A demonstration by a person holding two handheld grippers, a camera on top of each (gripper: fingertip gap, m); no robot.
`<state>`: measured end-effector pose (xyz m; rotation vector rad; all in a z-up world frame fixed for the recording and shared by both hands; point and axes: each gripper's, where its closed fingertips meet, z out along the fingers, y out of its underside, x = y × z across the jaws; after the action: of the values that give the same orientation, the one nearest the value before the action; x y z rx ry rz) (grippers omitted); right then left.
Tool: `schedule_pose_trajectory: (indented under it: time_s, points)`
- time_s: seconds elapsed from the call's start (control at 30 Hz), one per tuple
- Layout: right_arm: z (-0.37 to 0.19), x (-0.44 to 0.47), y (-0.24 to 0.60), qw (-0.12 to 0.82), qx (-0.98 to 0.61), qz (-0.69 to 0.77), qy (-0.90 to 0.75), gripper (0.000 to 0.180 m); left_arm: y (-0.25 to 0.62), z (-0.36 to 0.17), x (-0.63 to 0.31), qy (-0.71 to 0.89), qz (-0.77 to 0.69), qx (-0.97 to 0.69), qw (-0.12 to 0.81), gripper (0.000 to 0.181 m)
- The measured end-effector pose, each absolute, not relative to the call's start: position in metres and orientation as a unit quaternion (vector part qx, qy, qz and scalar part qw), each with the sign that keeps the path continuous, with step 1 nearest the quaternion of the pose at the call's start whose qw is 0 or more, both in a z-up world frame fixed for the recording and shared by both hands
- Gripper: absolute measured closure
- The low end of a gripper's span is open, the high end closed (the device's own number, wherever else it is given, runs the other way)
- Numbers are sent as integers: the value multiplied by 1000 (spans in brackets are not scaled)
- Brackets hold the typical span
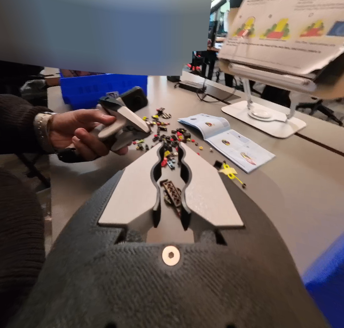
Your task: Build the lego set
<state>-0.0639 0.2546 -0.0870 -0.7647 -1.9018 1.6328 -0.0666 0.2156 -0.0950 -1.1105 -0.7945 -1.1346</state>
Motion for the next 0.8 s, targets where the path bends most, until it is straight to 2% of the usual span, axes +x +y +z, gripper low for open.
schedule_pose_trajectory:
  time_s: [0.07, 0.17, 0.27, 0.37, 0.47, 0.57, 0.7, 0.8]
  points:
    - [-100, -72, 263, 252, -313, 577, -711, 161, 213, -102, -74, -362, -487, -488, 627, 181]
    - [-145, -75, 261, 209, -344, 498, -768, 134, 213, -109, -78, -377, -489, -486, 619, 181]
    - [-195, -70, 254, 181, -337, 398, -834, 128, 214, -111, -79, -385, -495, -477, 615, 181]
    - [-215, -73, 252, 198, -313, 350, -861, 129, 214, -111, -79, -385, -502, -473, 613, 181]
    - [-217, -76, 247, 181, -321, 356, -859, 149, 214, -111, -77, -381, -502, -479, 611, 180]
    - [-215, -75, 249, 171, -330, 361, -855, 150, 213, -110, -76, -376, -500, -485, 611, 179]
    - [-177, -72, 237, 130, -345, 469, -802, 150, 209, -111, -81, -377, -479, -496, 619, 175]
    - [-136, -56, 221, 27, -336, 591, -733, 151, 207, -111, -85, -376, -459, -505, 627, 164]
